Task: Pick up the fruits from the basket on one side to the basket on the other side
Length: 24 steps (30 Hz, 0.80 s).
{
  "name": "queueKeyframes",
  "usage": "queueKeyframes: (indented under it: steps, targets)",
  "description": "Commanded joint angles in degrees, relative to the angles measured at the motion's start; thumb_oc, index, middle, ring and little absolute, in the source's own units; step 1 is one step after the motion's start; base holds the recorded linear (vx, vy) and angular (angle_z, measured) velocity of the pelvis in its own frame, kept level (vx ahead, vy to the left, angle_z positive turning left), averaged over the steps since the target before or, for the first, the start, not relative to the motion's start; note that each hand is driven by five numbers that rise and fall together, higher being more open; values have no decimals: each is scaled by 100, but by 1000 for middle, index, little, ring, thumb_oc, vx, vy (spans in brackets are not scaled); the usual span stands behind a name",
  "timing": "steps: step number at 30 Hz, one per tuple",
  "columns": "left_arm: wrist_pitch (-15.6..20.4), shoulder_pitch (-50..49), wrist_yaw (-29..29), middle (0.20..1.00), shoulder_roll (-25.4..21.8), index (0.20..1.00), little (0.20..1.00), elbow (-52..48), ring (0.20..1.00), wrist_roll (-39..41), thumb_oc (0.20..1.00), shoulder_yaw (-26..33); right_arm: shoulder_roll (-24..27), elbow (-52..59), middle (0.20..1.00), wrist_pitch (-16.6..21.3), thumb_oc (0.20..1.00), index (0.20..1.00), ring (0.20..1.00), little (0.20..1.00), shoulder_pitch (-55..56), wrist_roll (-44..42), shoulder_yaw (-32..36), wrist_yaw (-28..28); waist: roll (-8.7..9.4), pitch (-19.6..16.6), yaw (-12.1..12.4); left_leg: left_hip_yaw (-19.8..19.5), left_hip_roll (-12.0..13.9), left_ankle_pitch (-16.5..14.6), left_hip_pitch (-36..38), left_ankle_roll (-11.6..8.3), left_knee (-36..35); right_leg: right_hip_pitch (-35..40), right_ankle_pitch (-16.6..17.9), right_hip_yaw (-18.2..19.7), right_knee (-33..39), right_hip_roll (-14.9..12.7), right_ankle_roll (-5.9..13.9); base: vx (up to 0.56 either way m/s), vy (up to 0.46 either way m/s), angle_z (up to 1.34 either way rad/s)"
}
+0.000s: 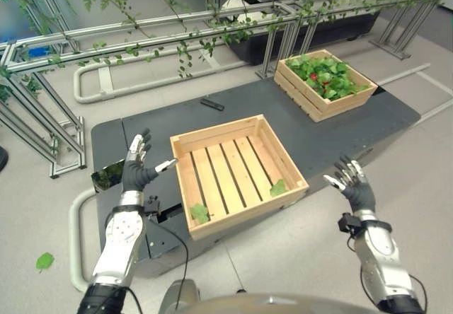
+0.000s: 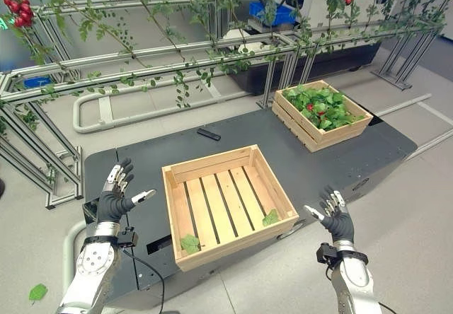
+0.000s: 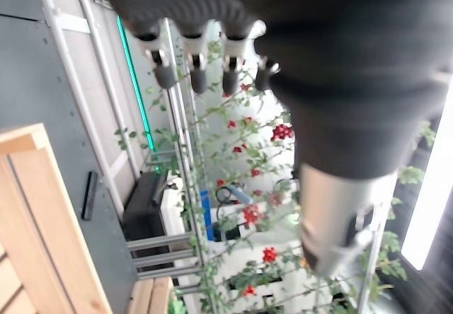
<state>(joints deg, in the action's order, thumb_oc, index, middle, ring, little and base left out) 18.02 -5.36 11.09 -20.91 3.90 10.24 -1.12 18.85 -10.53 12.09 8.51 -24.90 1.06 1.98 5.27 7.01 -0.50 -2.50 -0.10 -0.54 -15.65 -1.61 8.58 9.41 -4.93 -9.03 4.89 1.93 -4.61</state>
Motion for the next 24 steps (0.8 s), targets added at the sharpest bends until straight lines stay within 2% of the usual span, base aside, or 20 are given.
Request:
queueKeyframes:
  steps: [1,2,3,4,7,8,9,10,11,12,13,14,15,16,17,18,19,20,22,24]
  targets:
    - [244,150,159,1000,-231,1000,1000,-400,1000,-98,1000,134,210,364,1000,335,1000,1000,1000,1000,-310,131,60,51,-141,107,115,48,26,952,81,-386,-1155,81,-433,414,-428,88,769,352,96,-1]
    - [261,172,189,1000,-232,1000,1000,-392,1000,-70,1000,174,184,345,1000,308,1000,1000,1000,1000,-317,156,61,0,-147,31,102,381,144,1026,185,-350,-1078,271,-518,434,-383,63,834,354,98,-15]
    - [263,168,189,1000,-233,1000,1000,-391,1000,-70,1000,175,183,347,1000,307,1000,1000,1000,1000,-314,157,59,0,-139,38,121,404,145,1023,206,-348,-1087,283,-518,454,-379,54,837,468,181,-39]
    - [280,189,172,1000,-269,1000,1000,-393,1000,-73,1000,174,138,381,1000,286,1000,1000,1000,1000,-291,168,71,3,-147,-60,95,582,217,1262,266,-336,-1134,336,-636,445,-405,29,819,344,164,-38]
    - [277,177,214,1000,-324,1000,1000,-387,1000,-181,1000,192,67,391,1000,269,1000,1000,1000,1000,-296,178,55,-17,-59,-170,104,736,192,1163,320,-239,-1049,342,-728,432,-550,-131,909,326,193,-20]
    - [262,140,217,1000,-381,1000,1000,-421,1000,-242,1000,245,17,387,1000,218,1000,1000,1000,1000,-334,266,17,-31,33,-248,149,883,155,961,385,-92,-922,264,-711,396,-880,-319,1064,194,133,-22]
    - [261,139,217,1000,-382,1000,1000,-421,1000,-242,1000,245,15,387,1000,218,1000,1000,1000,1000,-333,267,17,-30,36,-251,154,889,155,957,381,-91,-918,256,-716,402,-889,-322,1065,358,261,-21]
    - [230,88,203,1000,-455,1000,1000,-487,1000,-286,1000,306,-105,343,1000,176,1000,1000,1000,1000,-339,296,0,-82,144,-256,166,1057,70,667,558,62,-812,-64,-332,262,-1793,-606,1406,160,132,-11]
    - [228,90,202,1000,-456,1000,1000,-489,1000,-286,1000,308,-107,344,1000,175,1000,1000,1000,1000,-342,297,1,-81,129,-267,177,1063,92,680,532,61,-807,-96,-313,275,-1797,-588,1402,218,205,-37]
    - [221,108,208,1000,-476,1000,1000,-495,1000,-287,1000,303,-135,362,1000,184,1000,1000,1000,1000,-340,324,-10,-81,142,-244,172,1075,47,583,604,128,-762,-325,67,259,-2406,-700,1600,144,234,-26]
    - [221,154,197,1000,-533,1000,1000,-512,1000,-295,1000,267,-153,389,1000,174,1000,1000,1000,1000,-361,402,-45,-115,58,-107,122,1041,39,382,913,257,-755,-857,844,139,-3330,-933,1777,204,328,-7]
    - [205,165,211,1000,-567,1000,1000,-534,1000,-345,1000,254,-163,394,1000,166,1000,1000,1000,1000,-374,434,-62,-102,-39,-21,81,1025,67,326,1061,304,-776,-1052,933,53,-3698,-970,1743,201,323,21]
    - [188,160,208,1000,-602,1000,1000,-544,1000,-402,1000,256,-174,391,1000,160,1000,1000,1000,1000,-391,497,-78,-104,-115,50,62,958,82,261,1205,336,-814,-1275,869,-7,-3908,-1028,1671,106,161,34]
    - [187,160,209,1000,-599,1000,1000,-545,1000,-405,1000,258,-173,390,1000,160,1000,1000,1000,1000,-393,500,-80,-102,-105,59,54,952,68,258,1214,336,-819,-1282,843,-10,-3948,-1044,1669,141,110,44]
    - [186,135,186,1000,-618,1000,1000,-571,1000,-430,1000,272,-183,392,1000,151,1000,1000,1000,1000,-392,504,-66,-99,-152,62,50,918,70,212,1313,336,-859,-1464,727,-111,-3765,-1100,1579,259,12,18]
    - [214,110,184,1000,-628,1000,1000,-587,1000,-426,1000,319,-220,348,1000,159,1000,1000,1000,1000,-408,454,-37,-50,-156,59,5,811,56,118,1488,254,-900,-1560,518,-385,-2897,-1342,1482,261,14,-8]
    - [214,109,184,1000,-628,1000,1000,-587,1000,-425,1000,320,-220,348,1000,159,1000,1000,1000,1000,-409,454,-39,-50,-160,70,-9,796,59,118,1499,253,-900,-1534,521,-403,-2882,-1339,1482,328,-131,-12]
    - [231,151,166,1000,-638,1000,1000,-579,1000,-385,1000,332,-208,322,1000,167,1000,1000,1000,1000,-411,406,-19,-48,-119,90,-46,658,25,-7,1537,146,-802,-1533,609,-345,-1630,-1489,1493,216,-138,0]
    - [237,197,156,1000,-649,1000,1000,-536,1000,-398,1000,324,-202,316,1000,162,1000,1000,1000,1000,-387,390,29,-15,-68,93,-125,546,3,-136,1640,96,-761,-1503,785,-59,-956,-1487,1601,250,-140,32]
    - [240,226,152,1000,-624,1000,1000,-505,1000,-379,1000,291,-194,373,1000,164,1000,1000,1000,1000,-340,419,48,-8,-18,83,-141,458,8,-237,1699,78,-682,-1486,967,75,-829,-1553,1696,145,-83,51]
